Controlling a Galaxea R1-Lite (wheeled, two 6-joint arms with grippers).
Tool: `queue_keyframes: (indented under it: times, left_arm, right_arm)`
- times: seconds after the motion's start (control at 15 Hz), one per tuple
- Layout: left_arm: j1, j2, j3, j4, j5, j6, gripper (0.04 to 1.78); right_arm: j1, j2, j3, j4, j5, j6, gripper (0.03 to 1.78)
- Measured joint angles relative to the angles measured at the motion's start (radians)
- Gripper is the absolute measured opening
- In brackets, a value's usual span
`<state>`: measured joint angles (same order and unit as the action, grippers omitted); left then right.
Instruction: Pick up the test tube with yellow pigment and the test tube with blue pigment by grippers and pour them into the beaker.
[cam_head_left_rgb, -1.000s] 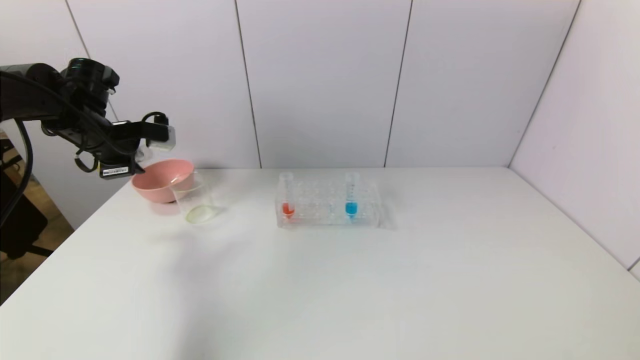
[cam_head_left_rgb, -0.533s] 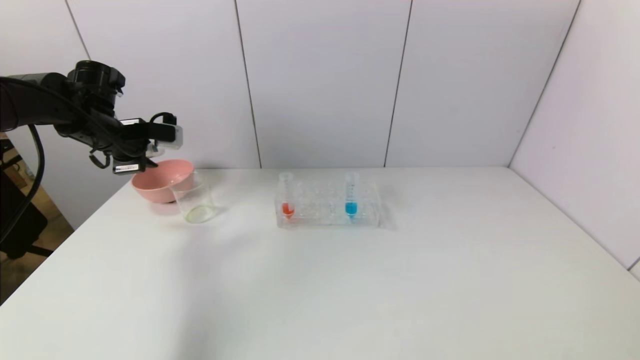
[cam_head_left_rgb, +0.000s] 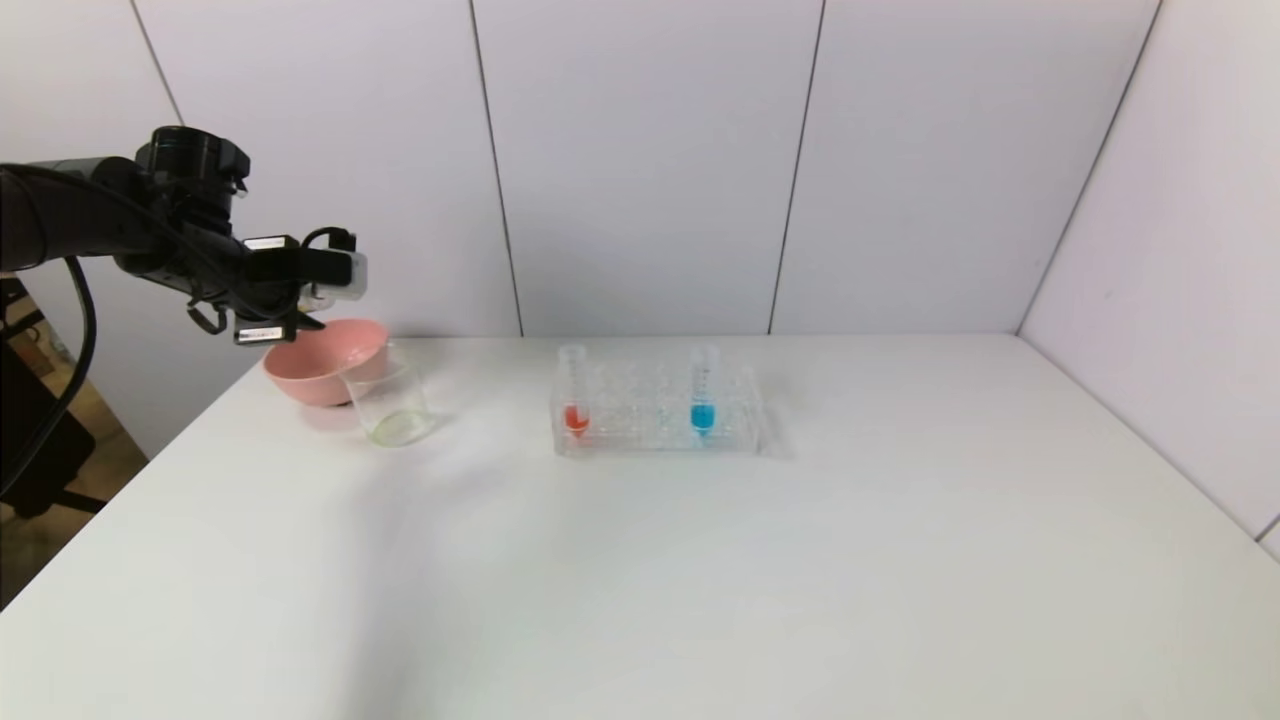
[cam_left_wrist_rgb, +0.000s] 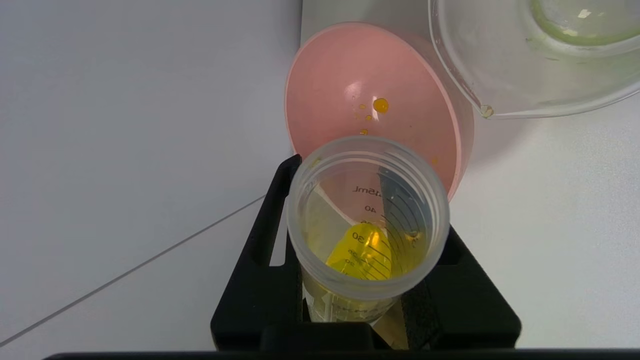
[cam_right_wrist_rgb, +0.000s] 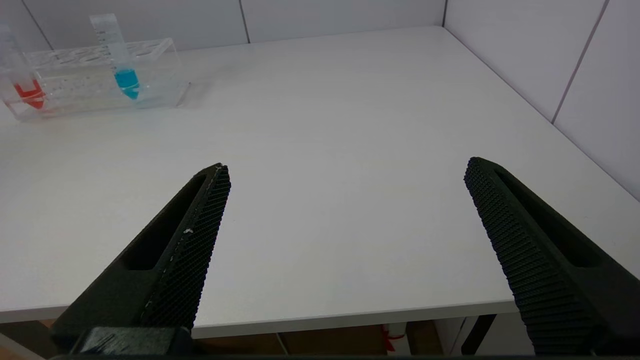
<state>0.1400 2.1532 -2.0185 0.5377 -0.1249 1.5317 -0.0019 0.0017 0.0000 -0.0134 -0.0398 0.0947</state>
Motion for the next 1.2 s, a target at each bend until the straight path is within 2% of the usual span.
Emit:
queue_keyframes:
  times: [0.73,1.2]
  left_arm:
    - [-0.005,0.002,0.001,-0.037,-0.003,0.009,0.54]
    - [-0.007,0.003,0.002,0.011,0.005,0.004,0.54]
  right_arm:
    - [0.000,0.000,0.000,0.000,0.000,0.000,1.71]
    - [0.000,0.000,0.000,0.000,0.000,0.000,1.71]
